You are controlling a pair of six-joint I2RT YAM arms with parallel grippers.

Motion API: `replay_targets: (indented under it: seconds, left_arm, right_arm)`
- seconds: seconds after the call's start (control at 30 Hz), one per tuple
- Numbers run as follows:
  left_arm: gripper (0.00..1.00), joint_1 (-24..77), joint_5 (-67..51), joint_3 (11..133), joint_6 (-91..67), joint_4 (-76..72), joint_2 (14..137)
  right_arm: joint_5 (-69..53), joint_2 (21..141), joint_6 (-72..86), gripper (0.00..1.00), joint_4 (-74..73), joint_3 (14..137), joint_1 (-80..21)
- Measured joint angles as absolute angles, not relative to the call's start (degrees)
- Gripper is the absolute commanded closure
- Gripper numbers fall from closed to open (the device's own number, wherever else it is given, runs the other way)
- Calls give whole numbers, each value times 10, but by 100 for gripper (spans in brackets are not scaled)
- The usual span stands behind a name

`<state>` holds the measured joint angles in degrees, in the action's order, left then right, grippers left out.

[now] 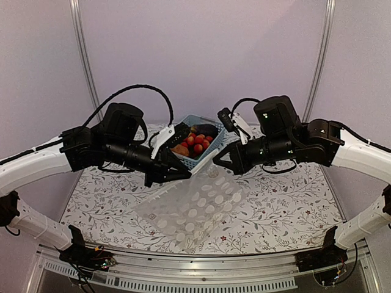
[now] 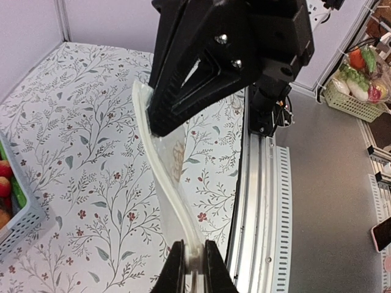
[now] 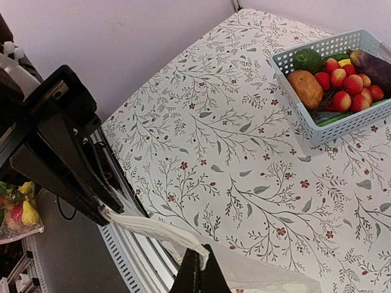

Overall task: Place the food in the zip-top bag and seal the zipper
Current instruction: Unzip the zipper from the zipper food storage bag.

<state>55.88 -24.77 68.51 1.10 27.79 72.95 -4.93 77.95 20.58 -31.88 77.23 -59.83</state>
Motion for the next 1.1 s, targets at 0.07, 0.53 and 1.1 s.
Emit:
replay_targets:
  seconds: [0.07, 0.53, 1.1]
  left_arm:
    - [100, 558, -248, 685, 11, 279, 729]
    - [100, 555, -244, 685, 13, 279, 729]
    - [100, 552, -237, 685, 15, 278, 729]
  right_arm:
    - [-47, 779, 206, 100, -319, 772, -597]
    - [-21, 769, 220, 100, -317, 761, -578]
    - [6, 764, 232, 100, -317, 761, -558]
